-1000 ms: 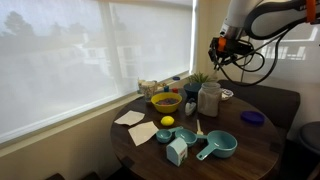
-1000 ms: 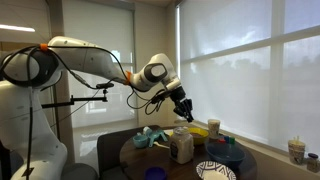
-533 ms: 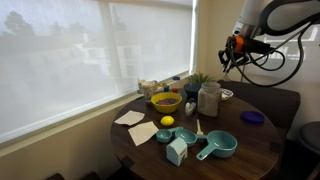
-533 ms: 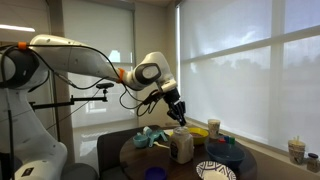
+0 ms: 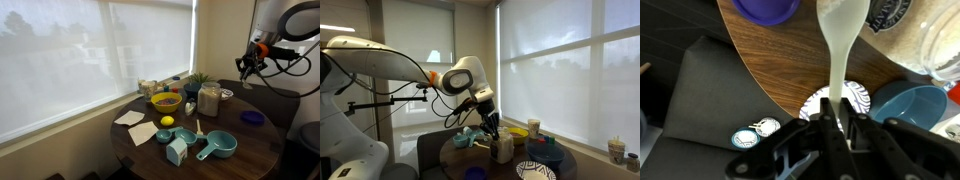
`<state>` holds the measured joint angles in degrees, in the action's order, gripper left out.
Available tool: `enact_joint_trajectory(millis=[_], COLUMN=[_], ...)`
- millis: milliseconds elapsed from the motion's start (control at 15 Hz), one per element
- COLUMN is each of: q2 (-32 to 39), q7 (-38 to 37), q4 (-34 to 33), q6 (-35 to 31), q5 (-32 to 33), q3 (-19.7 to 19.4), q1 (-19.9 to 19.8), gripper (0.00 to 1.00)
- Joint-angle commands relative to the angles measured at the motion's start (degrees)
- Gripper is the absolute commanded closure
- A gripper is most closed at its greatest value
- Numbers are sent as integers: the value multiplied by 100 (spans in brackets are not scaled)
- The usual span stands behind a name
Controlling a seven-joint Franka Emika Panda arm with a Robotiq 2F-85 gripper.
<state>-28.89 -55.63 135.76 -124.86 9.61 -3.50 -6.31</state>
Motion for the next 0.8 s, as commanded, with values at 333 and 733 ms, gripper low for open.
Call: enact_joint_trajectory(millis=[333,733], q2=[-462,-492], q7=[1584,2334], q4=[1145,1695], q6=[-650,-1178], q5=[-180,-651], q3=[-142,-178], q1=[-476,-433], gripper=[97,97])
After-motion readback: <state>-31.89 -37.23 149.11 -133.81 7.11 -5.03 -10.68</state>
